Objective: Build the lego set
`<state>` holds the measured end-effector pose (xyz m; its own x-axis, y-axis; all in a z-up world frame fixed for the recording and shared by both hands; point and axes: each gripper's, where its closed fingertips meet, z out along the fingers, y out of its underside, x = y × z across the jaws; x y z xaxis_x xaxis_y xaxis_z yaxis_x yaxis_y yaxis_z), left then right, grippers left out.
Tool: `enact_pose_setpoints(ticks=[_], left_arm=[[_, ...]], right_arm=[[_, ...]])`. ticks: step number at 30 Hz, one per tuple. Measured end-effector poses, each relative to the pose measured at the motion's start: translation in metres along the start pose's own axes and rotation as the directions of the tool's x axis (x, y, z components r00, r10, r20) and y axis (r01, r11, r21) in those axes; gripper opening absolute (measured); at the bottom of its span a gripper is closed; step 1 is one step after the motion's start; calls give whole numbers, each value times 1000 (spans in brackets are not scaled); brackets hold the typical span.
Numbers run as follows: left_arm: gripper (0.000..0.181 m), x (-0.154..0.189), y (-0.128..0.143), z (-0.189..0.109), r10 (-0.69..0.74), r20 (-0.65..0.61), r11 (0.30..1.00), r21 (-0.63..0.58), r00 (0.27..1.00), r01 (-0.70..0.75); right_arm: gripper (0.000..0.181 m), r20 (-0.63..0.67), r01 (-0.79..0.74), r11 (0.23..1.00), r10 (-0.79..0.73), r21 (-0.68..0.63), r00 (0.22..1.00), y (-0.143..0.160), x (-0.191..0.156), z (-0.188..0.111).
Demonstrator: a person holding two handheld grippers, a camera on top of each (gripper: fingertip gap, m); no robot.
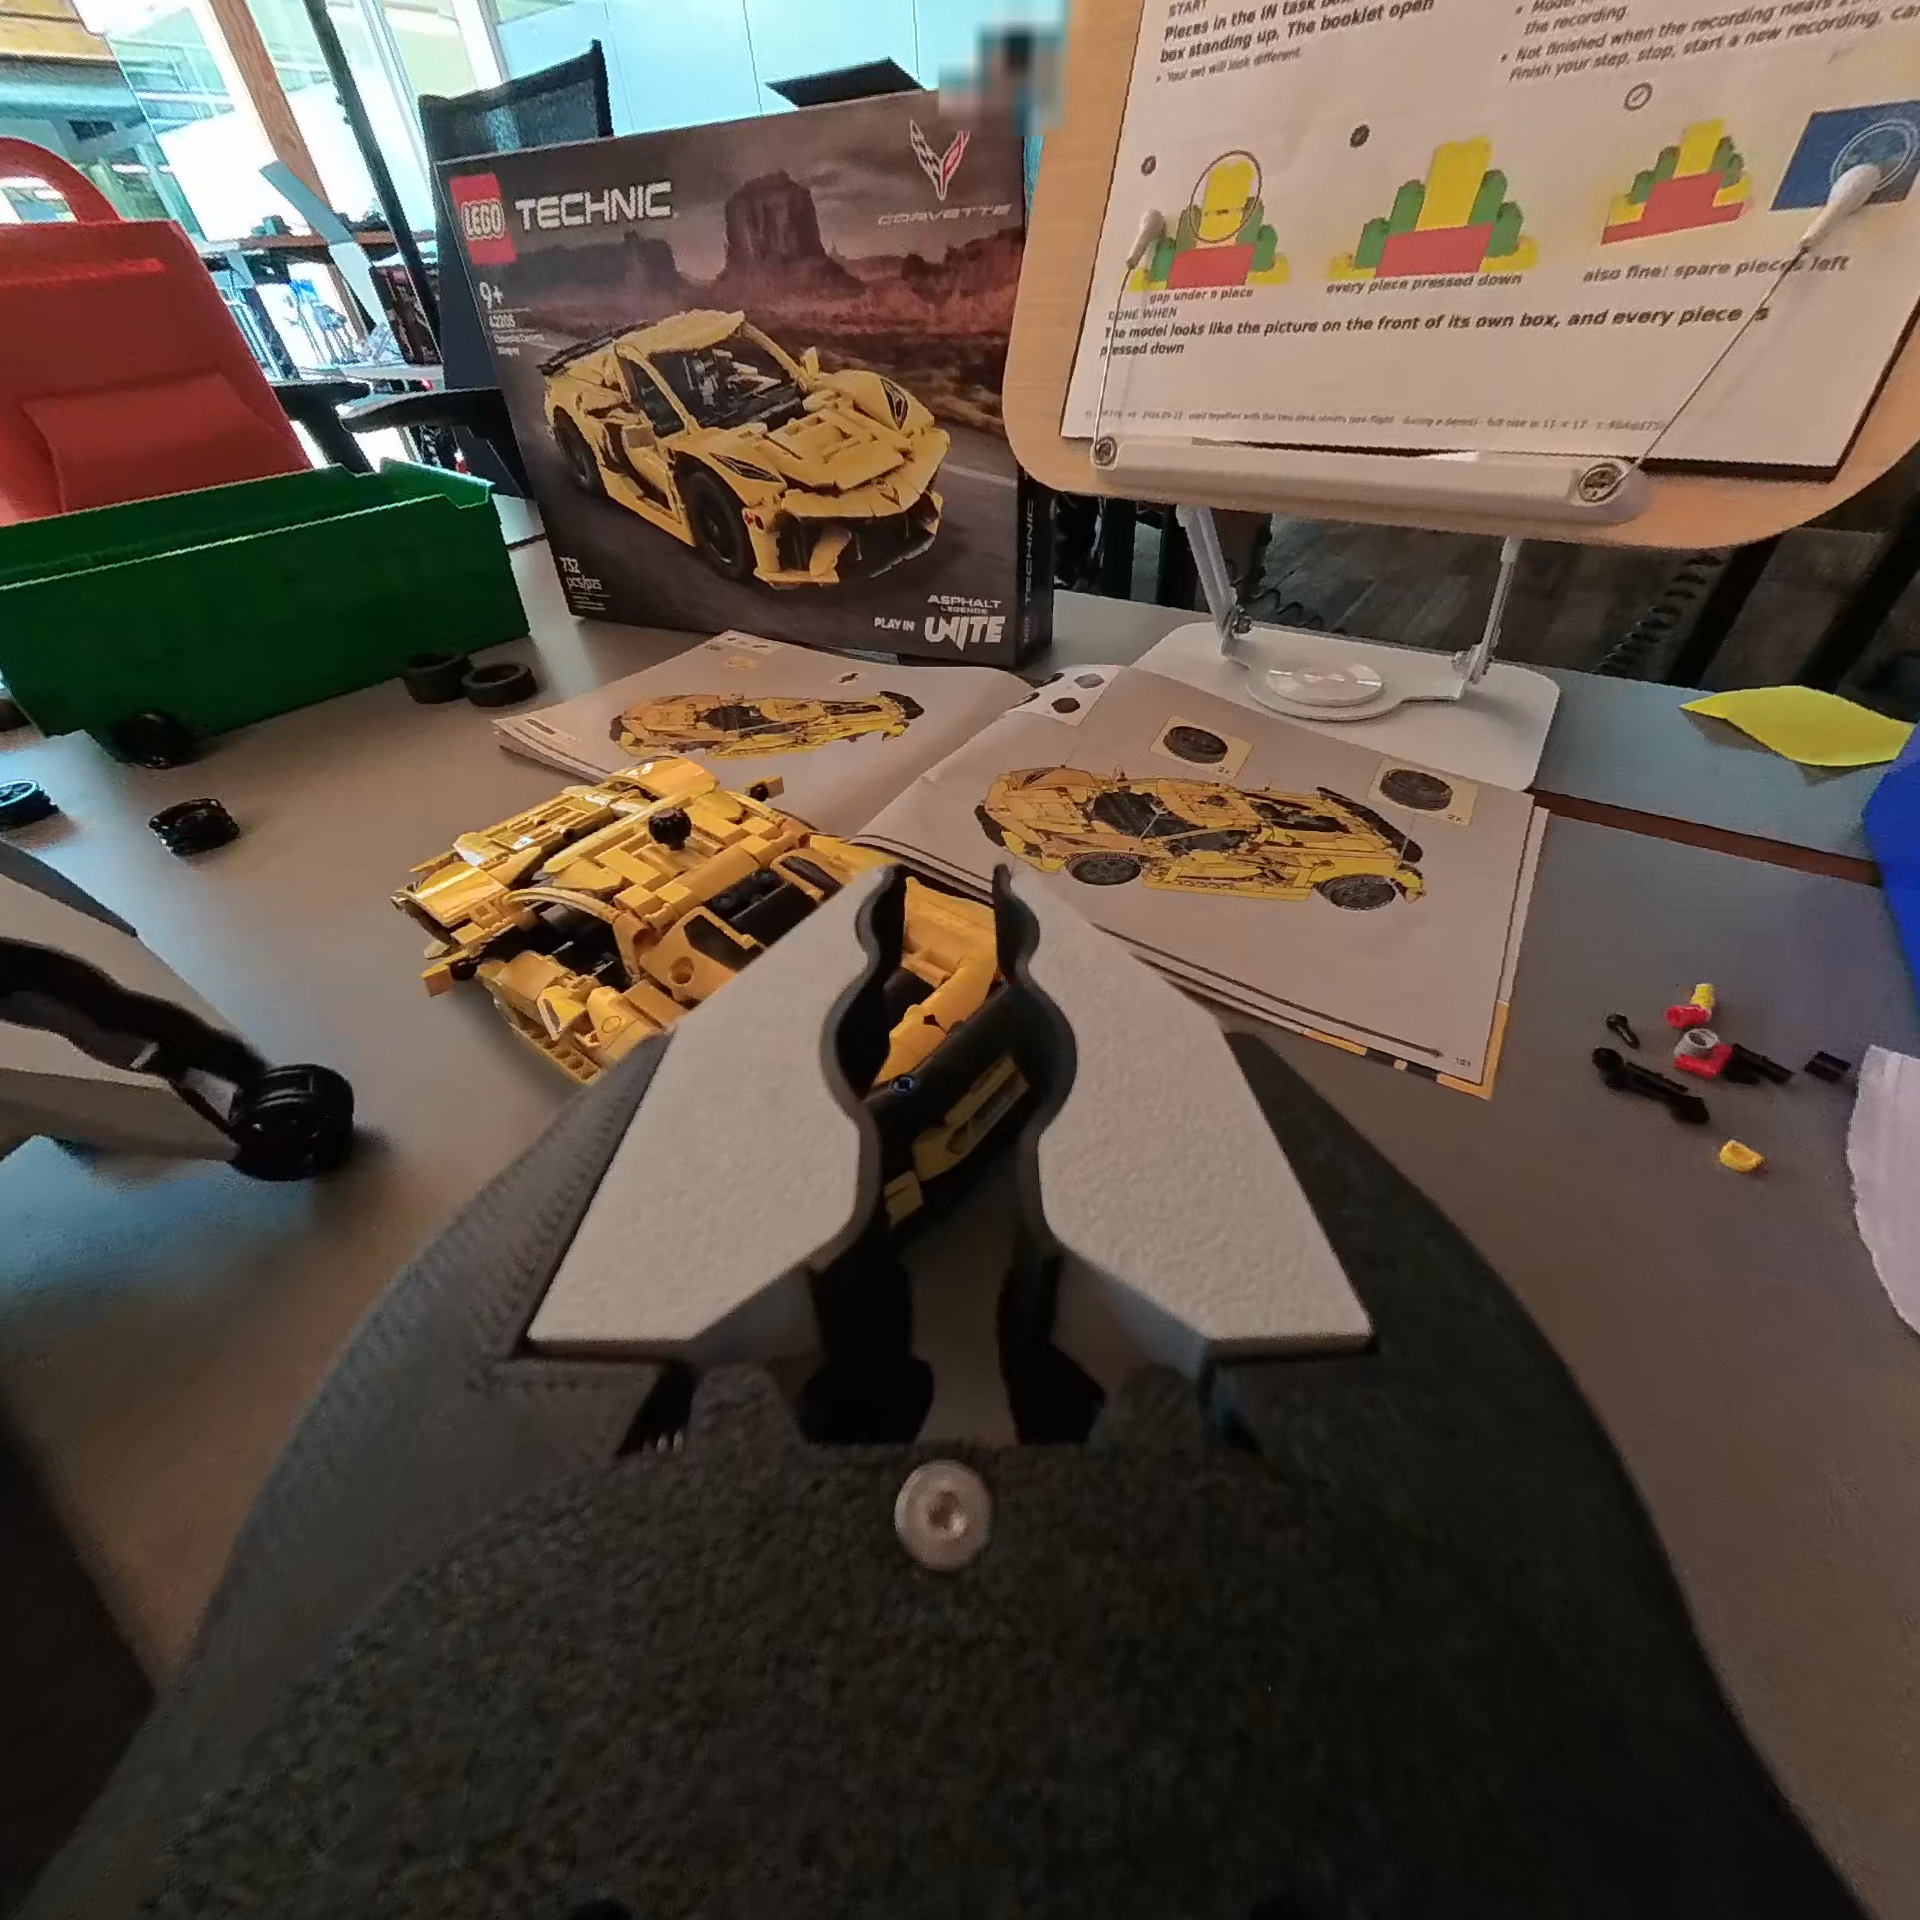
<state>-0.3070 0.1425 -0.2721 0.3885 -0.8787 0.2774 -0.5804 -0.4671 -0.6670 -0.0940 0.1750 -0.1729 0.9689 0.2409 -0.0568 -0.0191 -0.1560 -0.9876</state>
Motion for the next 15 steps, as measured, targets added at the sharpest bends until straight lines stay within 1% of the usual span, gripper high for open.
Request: enact_pose_setpoints(ticks=[2,4,6,8,9,11,13,14,15], left_arm=[[34,-4,0,-3,-6,26,1000,14,1000,5],[43,-8,-3,-14,-19,47,998,56,999,17],[46,-26,-6,-40,-26,129,990,141,991,8],[46,-67,0,-84,-65,300,973,232,952,-7],[46,-95,11,-111,-117,404,964,267,907,6],[46,-147,48,-161,-218,556,960,271,802,73],[52,-185,87,-200,-294,659,952,264,692,153],[53,-199,102,-215,-325,693,944,279,644,176],[54,-209,113,-223,-346,705,937,289,619,194]], right_arm=[[16,0,2,1000,-2,-3,1000,1,0,0],[16,-1,3,1000,-3,-8,1000,2,0,0],[16,-3,1,1000,-1,-9,1000,2,1,0],[16,-4,2,1000,-2,-9,1000,2,1,0],[16,-3,1,1000,-1,-11,1000,2,1,0],[16,0,1,1000,-1,-14,1000,3,0,1],[16,3,4,1000,-4,-18,1000,3,-1,1],[16,4,5,1000,-5,-21,1000,4,-1,2],[16,5,6,1000,-6,-25,1000,5,-2,2]])
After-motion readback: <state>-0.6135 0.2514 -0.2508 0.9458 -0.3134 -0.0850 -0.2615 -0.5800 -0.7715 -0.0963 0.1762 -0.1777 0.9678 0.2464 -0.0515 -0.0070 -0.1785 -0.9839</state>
